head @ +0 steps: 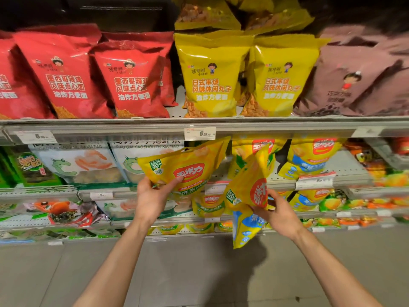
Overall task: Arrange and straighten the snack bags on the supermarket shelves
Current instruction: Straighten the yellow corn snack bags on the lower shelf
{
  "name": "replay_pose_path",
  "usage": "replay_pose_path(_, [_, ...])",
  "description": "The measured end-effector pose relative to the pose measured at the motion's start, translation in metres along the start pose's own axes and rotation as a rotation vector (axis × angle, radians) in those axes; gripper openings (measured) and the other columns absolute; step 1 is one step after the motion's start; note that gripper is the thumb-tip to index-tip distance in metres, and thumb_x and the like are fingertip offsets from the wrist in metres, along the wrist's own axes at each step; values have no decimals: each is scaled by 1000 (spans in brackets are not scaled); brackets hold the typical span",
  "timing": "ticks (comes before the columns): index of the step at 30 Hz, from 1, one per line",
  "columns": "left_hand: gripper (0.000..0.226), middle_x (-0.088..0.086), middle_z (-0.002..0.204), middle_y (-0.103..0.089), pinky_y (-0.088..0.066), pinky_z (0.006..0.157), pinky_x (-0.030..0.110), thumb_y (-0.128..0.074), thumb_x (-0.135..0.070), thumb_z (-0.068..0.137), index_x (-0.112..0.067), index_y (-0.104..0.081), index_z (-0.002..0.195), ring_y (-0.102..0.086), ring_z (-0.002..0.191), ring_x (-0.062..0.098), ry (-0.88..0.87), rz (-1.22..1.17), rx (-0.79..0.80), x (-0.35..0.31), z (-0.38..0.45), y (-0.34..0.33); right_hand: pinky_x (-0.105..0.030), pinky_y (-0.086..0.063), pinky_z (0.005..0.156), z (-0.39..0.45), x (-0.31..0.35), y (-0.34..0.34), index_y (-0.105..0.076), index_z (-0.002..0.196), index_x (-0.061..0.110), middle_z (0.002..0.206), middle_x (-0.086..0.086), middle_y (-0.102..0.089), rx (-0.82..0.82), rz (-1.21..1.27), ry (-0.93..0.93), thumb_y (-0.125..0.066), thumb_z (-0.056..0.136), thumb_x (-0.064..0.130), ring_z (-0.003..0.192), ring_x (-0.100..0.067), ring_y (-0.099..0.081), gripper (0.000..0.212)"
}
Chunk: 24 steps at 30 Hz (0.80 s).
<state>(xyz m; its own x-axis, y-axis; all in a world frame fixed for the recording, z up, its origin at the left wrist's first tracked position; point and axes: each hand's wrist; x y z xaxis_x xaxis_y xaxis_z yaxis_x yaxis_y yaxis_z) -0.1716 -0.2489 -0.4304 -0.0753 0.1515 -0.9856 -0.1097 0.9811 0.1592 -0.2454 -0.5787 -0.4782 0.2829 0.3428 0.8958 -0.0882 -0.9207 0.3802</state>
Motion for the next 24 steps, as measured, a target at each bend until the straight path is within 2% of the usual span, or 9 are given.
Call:
replay_pose_path(3, [33, 2, 99, -78, -55, 68, 11, -84, -11, 82, 0, -71, 110, -75, 85, 4, -31, -12, -8, -6, 0, -29, -17, -57, 75, 0, -7, 13, -56, 129, 12, 115, 1, -69, -17, 61, -15, -83, 81, 11, 104, -11, -66, 55])
replay_pose_path(7, [33, -14, 87, -79, -54, 69, 8, -84, -12, 82, -3, -70, 111, -74, 83, -1, -13, -30, -16, -7, 8, -63, -12, -54, 67, 7, -14, 23, -54, 122, 11, 110, -5, -67, -29, 153, -30, -78, 82, -3, 92, -5, -64, 49])
replay_pose_path(9, [33, -18, 84, -78, -55, 73, 9, -83, -13, 83, -4, -69, 111, -74, 83, -3, 0, -50, -16, -9, 15, -75, -9, -53, 64, 11, -18, 25, -53, 122, 15, 106, 1, -67, -45, 144, -25, -80, 81, 1, 92, -3, -64, 50])
replay_pose_path(11, [35, -11, 90, -79, -58, 79, 13, -83, -15, 84, 1, -70, 112, -75, 87, 0, 5, -42, -18, -8, 22, -84, -7, -52, 64, 16, -23, 25, -53, 124, 18, 107, 2, -67, -72, 126, -19, -84, 80, 7, 94, -6, -64, 55])
replay_pose_path(13, [35, -4, 96, -78, -56, 74, 11, -82, -15, 85, 2, -70, 113, -75, 88, 3, -2, -30, -21, -4, 28, -92, -6, -52, 66, 21, -27, 24, -53, 125, 21, 109, 2, -66, -87, 114, -5, -85, 79, 10, 96, -5, -63, 57])
replay_pose_path(16, [33, -1, 94, -78, -55, 70, 11, -83, -18, 85, -1, -71, 111, -76, 83, 6, 4, 5, -13, 10, 35, -98, -8, -53, 68, 29, -34, 21, -52, 124, 27, 112, 6, -66, -70, 111, 14, -85, 80, 14, 101, 2, -62, 56])
replay_pose_path(20, [31, -8, 96, -78, -55, 74, 15, -84, -24, 84, -11, -72, 109, -74, 87, 3, 8, 56, -20, 25, 45, -100, -7, -52, 68, 35, -40, 19, -52, 123, 30, 111, 12, -66, -55, 101, 12, -84, 82, 18, 102, 4, -61, 54])
replay_pose_path(22, [35, -3, 98, -78, -56, 72, 13, -83, -28, 84, -9, -69, 111, -74, 90, 7, 7, 58, -36, 27, 52, -101, -8, -53, 69, 37, -43, 18, -53, 124, 30, 112, 11, -67, -50, 105, 13, -84, 82, 18, 102, 2, -62, 53])
replay_pose_path(24, [41, 4, 100, -78, -59, 72, 18, -81, -31, 86, -4, -69, 113, -75, 92, 15, -8, 77, -28, 27, 60, -103, -13, -54, 73, 40, -45, 17, -53, 125, 30, 113, 10, -67, -47, 110, 15, -84, 83, 20, 104, -4, -64, 53])
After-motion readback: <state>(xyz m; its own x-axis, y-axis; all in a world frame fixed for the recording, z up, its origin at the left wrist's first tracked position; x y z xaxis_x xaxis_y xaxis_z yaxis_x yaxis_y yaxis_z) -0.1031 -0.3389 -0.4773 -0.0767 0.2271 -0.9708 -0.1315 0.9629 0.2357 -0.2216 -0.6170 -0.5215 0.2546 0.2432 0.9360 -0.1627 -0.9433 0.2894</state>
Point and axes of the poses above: each hand's wrist, its own z-axis towards the middle knuckle, its own y-axis out of the back of the hand, x = y × z
